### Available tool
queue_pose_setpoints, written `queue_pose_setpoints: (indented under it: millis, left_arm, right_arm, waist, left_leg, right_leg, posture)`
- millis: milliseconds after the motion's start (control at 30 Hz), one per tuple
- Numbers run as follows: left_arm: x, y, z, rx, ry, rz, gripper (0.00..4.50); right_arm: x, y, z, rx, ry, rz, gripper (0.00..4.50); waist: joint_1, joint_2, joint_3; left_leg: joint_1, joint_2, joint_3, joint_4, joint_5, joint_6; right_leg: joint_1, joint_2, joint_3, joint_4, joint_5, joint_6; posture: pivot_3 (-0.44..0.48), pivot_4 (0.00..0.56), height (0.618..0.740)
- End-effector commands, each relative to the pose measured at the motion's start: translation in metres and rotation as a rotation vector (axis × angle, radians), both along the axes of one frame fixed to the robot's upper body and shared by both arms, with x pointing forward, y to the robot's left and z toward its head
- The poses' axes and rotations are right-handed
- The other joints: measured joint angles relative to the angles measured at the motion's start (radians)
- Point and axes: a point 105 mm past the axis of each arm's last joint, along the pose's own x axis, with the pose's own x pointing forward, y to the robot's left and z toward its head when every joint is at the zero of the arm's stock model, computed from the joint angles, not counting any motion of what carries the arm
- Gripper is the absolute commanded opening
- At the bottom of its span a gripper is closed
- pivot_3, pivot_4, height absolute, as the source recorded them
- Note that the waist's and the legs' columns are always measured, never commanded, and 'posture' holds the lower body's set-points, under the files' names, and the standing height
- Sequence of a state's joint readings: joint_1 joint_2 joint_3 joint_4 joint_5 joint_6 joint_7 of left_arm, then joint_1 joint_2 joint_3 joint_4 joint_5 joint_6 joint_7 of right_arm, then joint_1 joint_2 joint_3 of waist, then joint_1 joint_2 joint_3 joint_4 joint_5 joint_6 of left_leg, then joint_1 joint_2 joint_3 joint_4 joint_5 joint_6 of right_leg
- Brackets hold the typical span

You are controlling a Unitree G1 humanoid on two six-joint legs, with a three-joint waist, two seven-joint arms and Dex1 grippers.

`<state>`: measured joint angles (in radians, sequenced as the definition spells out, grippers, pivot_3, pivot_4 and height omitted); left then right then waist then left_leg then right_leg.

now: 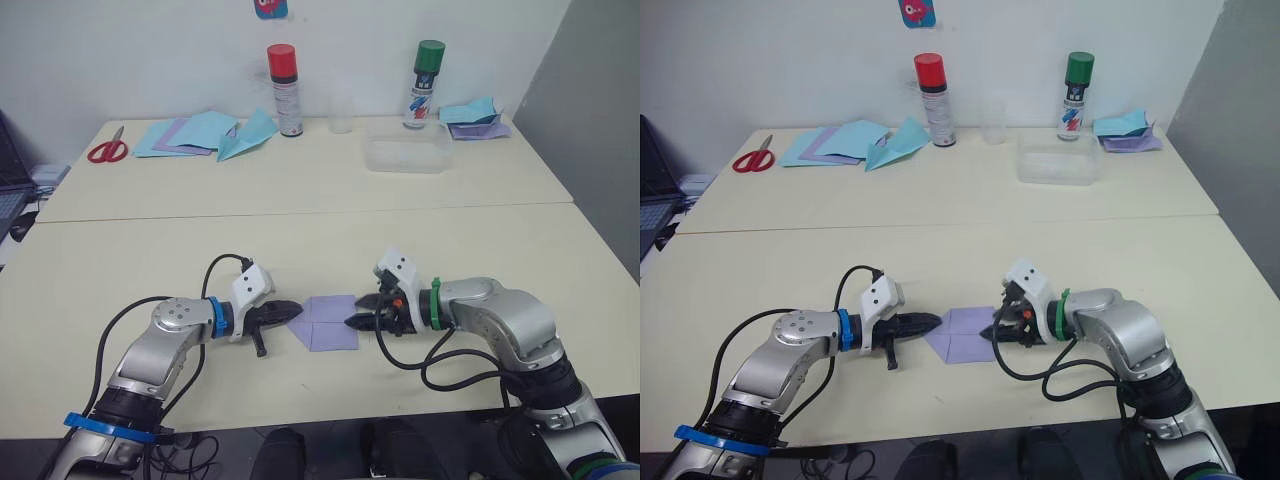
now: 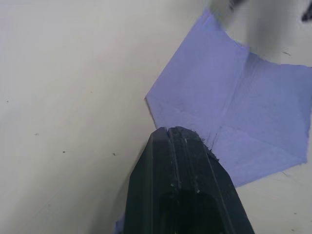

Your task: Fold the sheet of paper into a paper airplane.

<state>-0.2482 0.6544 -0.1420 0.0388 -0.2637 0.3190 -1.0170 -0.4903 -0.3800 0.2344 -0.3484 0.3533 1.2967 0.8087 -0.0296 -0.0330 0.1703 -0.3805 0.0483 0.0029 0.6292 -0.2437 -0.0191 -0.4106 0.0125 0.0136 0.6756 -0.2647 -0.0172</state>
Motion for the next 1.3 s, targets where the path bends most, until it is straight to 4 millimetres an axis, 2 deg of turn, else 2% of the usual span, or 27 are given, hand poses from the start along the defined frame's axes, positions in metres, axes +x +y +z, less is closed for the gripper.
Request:
queue_pose_setpoints:
  millis: [33,133,333,667,900,1033,1300]
  left_arm:
    - [-0.006,0.007,-0.022,0.063,0.073,0.019,0.00]
    - [-0.007,0.007,-0.022,0.061,0.072,0.019,0.00]
    - [-0.009,0.006,-0.023,0.060,0.073,0.021,0.00]
    - [-0.008,0.006,-0.022,0.057,0.066,0.023,0.00]
    - [-0.010,0.008,-0.023,0.058,0.068,0.024,0.00]
    - [-0.008,0.008,-0.022,0.056,0.064,0.029,0.00]
    - [-0.007,0.011,-0.022,0.060,0.060,0.035,0.00]
  right_arm:
    - [0.006,-0.003,0.001,-0.013,0.045,-0.095,2.32]
    - [0.014,-0.007,-0.004,-0.030,0.081,-0.169,2.32]
    - [0.015,-0.013,-0.007,-0.026,0.183,-0.261,2.32]
    - [0.013,0.017,-0.010,0.065,0.287,-0.273,2.32]
    - [0.013,0.030,-0.010,0.142,0.356,-0.279,2.32]
    - [0.016,0.038,-0.002,0.205,0.388,-0.260,2.32]
    - [0.014,0.041,0.009,0.185,0.311,-0.167,2.32]
  waist:
    - [0.000,0.000,0.000]
    - [-0.002,0.000,0.000]
    - [-0.002,0.000,0.000]
    - [-0.004,0.000,-0.001]
    - [-0.016,0.000,-0.001]
    - [-0.027,0.000,-0.001]
    - [-0.028,0.001,0.000]
  left_leg:
    - [0.000,0.000,0.000,0.000,0.000,0.000]
    - [0.000,0.000,0.000,0.000,0.000,0.000]
    - [0.000,0.000,0.000,0.000,0.000,0.000]
    - [0.000,0.000,0.000,0.000,0.000,0.000]
    - [0.002,0.000,0.000,0.000,0.000,0.000]
    - [0.003,0.001,0.000,0.000,0.000,0.000]
    - [0.000,0.001,0.000,-0.001,0.000,0.000]
  right_leg:
    - [0.000,0.000,0.000,0.000,0.000,0.000]
    - [0.000,0.000,0.000,0.000,0.000,0.000]
    - [0.000,0.000,0.000,0.000,0.000,0.000]
    - [0.000,0.000,-0.001,0.001,0.000,0.000]
    - [0.000,0.000,0.000,0.003,0.000,0.000]
    - [0.000,0.001,0.000,0.003,0.000,0.000]
    - [-0.002,0.002,0.000,0.003,0.000,0.000]
  posture:
    - [0.000,0.150,0.740]
    - [0.000,0.150,0.740]
    - [0.000,0.150,0.740]
    - [0.000,0.150,0.740]
    - [0.000,0.150,0.740]
    - [0.000,0.150,0.740]
    - [0.000,0.150,0.740]
